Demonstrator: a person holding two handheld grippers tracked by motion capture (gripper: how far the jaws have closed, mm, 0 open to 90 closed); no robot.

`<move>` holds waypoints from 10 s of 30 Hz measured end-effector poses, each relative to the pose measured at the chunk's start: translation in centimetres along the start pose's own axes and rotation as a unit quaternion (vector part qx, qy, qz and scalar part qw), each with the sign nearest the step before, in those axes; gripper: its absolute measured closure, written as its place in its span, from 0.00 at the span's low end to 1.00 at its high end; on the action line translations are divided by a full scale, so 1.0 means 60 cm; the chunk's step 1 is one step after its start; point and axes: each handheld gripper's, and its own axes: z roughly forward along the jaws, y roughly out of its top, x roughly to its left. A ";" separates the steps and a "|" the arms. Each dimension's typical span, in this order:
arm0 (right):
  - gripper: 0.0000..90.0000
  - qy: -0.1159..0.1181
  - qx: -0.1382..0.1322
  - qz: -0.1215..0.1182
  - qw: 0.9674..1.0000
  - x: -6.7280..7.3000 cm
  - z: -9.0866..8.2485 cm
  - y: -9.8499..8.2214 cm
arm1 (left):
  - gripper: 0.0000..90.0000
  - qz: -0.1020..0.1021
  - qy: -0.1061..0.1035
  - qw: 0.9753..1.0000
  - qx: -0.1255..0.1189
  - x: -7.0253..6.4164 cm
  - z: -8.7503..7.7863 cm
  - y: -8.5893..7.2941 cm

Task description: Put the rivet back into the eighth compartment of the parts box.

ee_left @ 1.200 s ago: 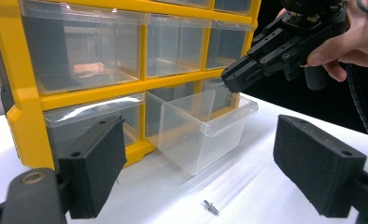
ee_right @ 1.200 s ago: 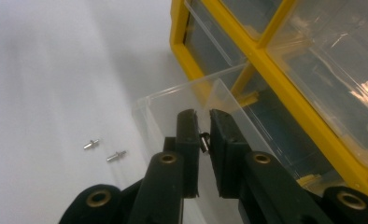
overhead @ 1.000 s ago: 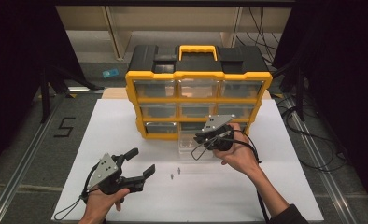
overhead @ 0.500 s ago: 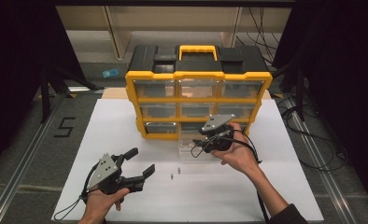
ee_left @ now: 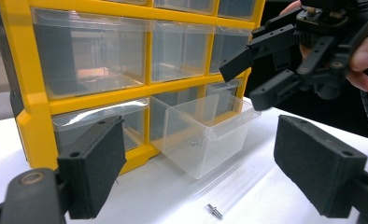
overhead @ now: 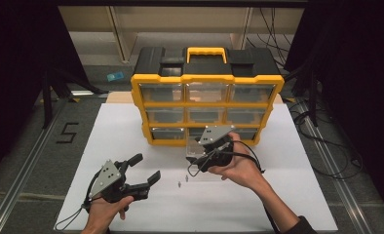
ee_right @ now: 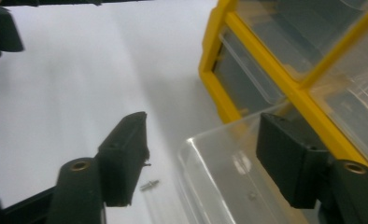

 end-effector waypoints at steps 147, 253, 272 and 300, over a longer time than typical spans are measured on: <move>0.93 0.017 0.034 0.009 0.999 -0.020 0.013 0.004 | 0.18 0.003 0.005 1.000 -0.003 0.002 -0.001 0.002; 0.46 0.049 0.178 0.058 0.981 0.071 0.131 -0.054 | 0.18 0.003 0.007 1.000 -0.008 0.003 -0.003 0.004; 0.57 0.025 0.185 0.084 0.979 0.075 0.161 -0.073 | 0.19 0.004 0.007 1.000 -0.007 0.003 -0.002 0.004; 0.84 0.038 0.178 0.097 0.979 0.066 0.168 -0.081 | 0.19 0.005 0.007 1.000 -0.006 0.003 -0.002 0.004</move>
